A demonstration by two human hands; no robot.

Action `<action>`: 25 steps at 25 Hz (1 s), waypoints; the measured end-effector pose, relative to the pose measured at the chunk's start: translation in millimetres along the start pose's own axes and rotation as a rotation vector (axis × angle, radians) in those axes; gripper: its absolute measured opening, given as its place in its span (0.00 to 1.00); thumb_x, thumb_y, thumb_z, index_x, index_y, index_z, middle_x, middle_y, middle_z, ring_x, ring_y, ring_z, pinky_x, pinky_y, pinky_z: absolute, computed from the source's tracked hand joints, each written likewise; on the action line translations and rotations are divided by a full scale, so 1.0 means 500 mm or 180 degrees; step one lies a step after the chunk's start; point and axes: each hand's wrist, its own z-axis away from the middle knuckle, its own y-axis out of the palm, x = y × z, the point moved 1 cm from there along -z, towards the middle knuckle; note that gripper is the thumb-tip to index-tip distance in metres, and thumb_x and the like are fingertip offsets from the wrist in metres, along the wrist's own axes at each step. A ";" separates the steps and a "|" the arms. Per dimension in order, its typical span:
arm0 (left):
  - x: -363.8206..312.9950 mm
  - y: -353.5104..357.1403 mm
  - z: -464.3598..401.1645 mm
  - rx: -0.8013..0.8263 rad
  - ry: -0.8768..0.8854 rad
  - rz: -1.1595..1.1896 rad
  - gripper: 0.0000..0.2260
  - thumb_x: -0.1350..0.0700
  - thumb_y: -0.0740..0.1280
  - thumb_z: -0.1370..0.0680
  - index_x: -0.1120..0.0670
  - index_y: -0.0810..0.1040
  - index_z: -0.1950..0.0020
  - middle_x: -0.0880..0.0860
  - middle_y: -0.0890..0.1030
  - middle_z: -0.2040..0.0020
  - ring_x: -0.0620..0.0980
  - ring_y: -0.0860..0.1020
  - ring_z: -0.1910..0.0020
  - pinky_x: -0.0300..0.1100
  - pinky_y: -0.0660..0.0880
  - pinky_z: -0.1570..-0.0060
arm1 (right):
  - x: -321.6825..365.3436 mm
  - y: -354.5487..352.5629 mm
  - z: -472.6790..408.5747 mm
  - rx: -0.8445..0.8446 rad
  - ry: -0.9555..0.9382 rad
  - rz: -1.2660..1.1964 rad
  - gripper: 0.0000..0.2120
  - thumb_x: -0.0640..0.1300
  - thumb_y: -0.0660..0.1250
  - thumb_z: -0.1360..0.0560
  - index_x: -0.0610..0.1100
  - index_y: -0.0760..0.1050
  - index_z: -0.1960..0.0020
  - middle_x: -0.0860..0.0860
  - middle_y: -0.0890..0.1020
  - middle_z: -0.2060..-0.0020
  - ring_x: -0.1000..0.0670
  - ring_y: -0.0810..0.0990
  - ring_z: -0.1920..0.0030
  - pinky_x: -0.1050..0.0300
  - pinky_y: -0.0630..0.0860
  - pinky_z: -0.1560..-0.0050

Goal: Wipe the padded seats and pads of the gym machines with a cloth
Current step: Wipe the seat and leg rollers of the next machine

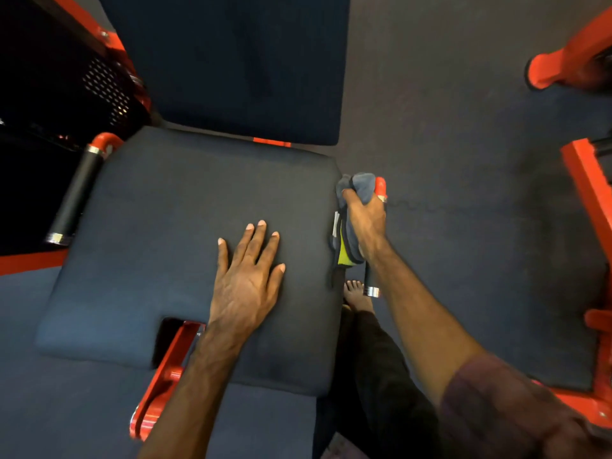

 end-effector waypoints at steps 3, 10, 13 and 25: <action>-0.012 0.000 0.037 -0.0072 -0.0097 0.0065 0.25 0.45 0.59 0.15 0.54 0.70 0.19 0.55 0.63 0.16 0.54 0.58 0.16 0.68 0.54 0.20 | -0.058 -0.025 0.096 0.0115 0.0484 0.0166 0.15 0.54 0.72 0.24 0.49 0.79 0.41 0.50 0.83 0.51 0.52 0.84 0.52 0.64 0.75 0.56; -0.046 -0.003 0.133 -0.0073 -0.0324 0.0077 0.25 0.46 0.59 0.15 0.53 0.70 0.19 0.54 0.62 0.16 0.54 0.58 0.15 0.66 0.53 0.19 | -0.103 -0.006 0.069 0.0191 0.0282 0.0133 0.28 0.61 0.76 0.26 0.48 0.78 0.31 0.55 0.84 0.49 0.54 0.84 0.48 0.53 0.81 0.40; -0.027 -0.010 0.169 -0.0043 -0.0264 0.0069 0.25 0.46 0.58 0.14 0.53 0.70 0.19 0.54 0.62 0.16 0.54 0.58 0.16 0.66 0.54 0.19 | -0.131 -0.013 0.106 -0.0025 0.0482 0.0020 0.29 0.62 0.73 0.29 0.48 0.80 0.33 0.50 0.86 0.47 0.48 0.85 0.43 0.52 0.80 0.40; 0.056 0.008 0.315 -0.0128 0.0383 -0.0176 0.25 0.47 0.55 0.13 0.53 0.64 0.16 0.54 0.60 0.15 0.53 0.55 0.15 0.64 0.56 0.19 | -0.243 -0.039 0.346 -0.0165 0.0402 -0.0564 0.08 0.49 0.76 0.25 0.49 0.83 0.48 0.55 0.84 0.55 0.54 0.82 0.54 0.60 0.77 0.55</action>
